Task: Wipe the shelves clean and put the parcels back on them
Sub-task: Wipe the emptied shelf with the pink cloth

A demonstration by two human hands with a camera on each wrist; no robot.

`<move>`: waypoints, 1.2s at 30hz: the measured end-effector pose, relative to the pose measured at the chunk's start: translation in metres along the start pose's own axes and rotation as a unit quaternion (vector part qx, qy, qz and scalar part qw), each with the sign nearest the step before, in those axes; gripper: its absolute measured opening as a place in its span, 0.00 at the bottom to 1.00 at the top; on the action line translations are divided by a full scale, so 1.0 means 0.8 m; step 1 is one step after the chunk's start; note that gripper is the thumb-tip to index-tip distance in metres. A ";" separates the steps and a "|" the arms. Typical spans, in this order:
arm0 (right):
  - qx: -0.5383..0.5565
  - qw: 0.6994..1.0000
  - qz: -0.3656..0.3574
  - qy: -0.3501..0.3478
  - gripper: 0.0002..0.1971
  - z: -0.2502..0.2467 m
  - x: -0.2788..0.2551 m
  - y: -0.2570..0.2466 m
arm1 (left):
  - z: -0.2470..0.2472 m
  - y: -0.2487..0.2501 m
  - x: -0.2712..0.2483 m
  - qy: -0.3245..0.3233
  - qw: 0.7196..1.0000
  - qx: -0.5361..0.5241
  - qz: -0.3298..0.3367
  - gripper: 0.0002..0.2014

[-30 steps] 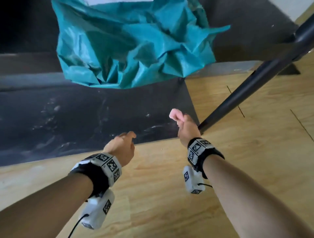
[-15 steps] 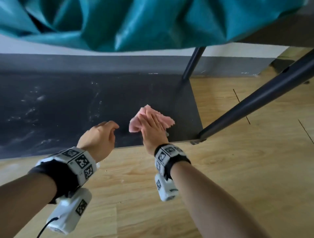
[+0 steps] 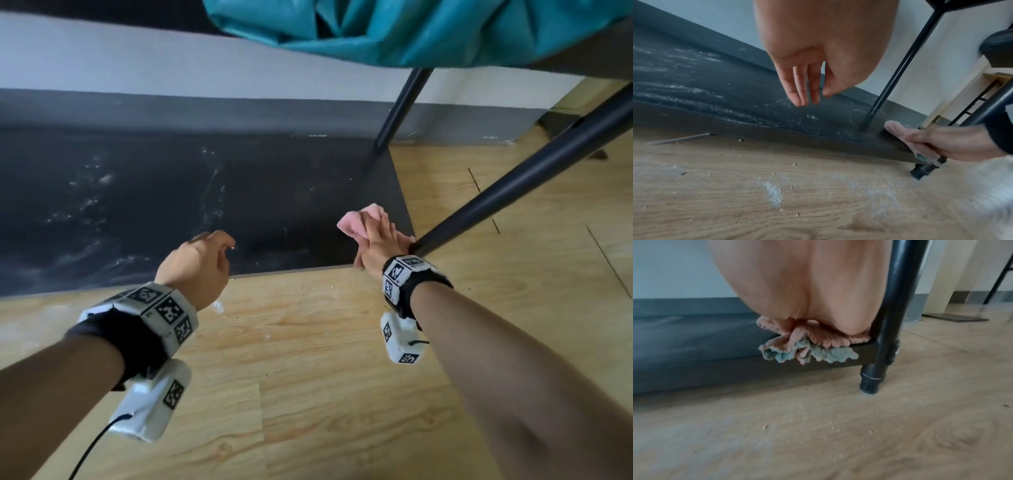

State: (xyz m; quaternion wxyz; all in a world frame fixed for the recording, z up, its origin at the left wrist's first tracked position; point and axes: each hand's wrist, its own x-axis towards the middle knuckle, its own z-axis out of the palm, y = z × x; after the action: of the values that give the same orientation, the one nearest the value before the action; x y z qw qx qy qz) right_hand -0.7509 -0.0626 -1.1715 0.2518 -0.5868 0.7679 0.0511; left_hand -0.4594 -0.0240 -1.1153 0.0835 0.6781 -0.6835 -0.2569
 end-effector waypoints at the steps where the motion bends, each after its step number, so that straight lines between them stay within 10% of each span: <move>1: -0.028 1.000 0.007 -0.008 0.37 0.005 -0.007 -0.003 | -0.003 0.001 -0.001 -0.003 1.000 -0.001 0.001 0.16; 12: -0.010 0.996 -0.048 -0.074 0.52 0.039 -0.022 -0.130 | -0.004 0.004 0.005 -0.046 0.998 -0.019 0.032 0.17; 18: 0.055 0.993 0.031 0.099 0.26 -0.012 0.042 -0.072 | 0.015 0.004 0.013 -0.018 0.998 -0.063 0.011 0.16; 23: 0.061 0.989 0.084 0.105 0.14 -0.037 0.050 -0.032 | 0.021 0.003 0.020 -0.040 0.996 -0.078 -0.011 0.16; 26: 0.085 0.988 0.092 0.088 0.25 -0.027 0.040 -0.042 | 0.023 0.006 0.019 -0.039 0.996 -0.081 -0.016 0.16; 31: 0.041 0.991 -0.126 -0.017 0.43 0.018 -0.002 -0.132 | 0.022 0.014 0.019 -0.025 0.997 -0.075 -0.017 0.16; 36: 0.059 0.996 -0.038 -0.059 0.40 -0.017 0.012 -0.164 | 0.011 0.020 0.021 -0.027 0.997 -0.065 -0.031 0.16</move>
State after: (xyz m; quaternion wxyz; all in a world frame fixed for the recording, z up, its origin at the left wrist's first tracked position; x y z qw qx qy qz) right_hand -0.6355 -0.1163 -1.1357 0.3325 -0.5955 0.7307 0.0303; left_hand -0.4790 -0.0394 -1.1195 0.1011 0.6851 -0.6457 -0.3218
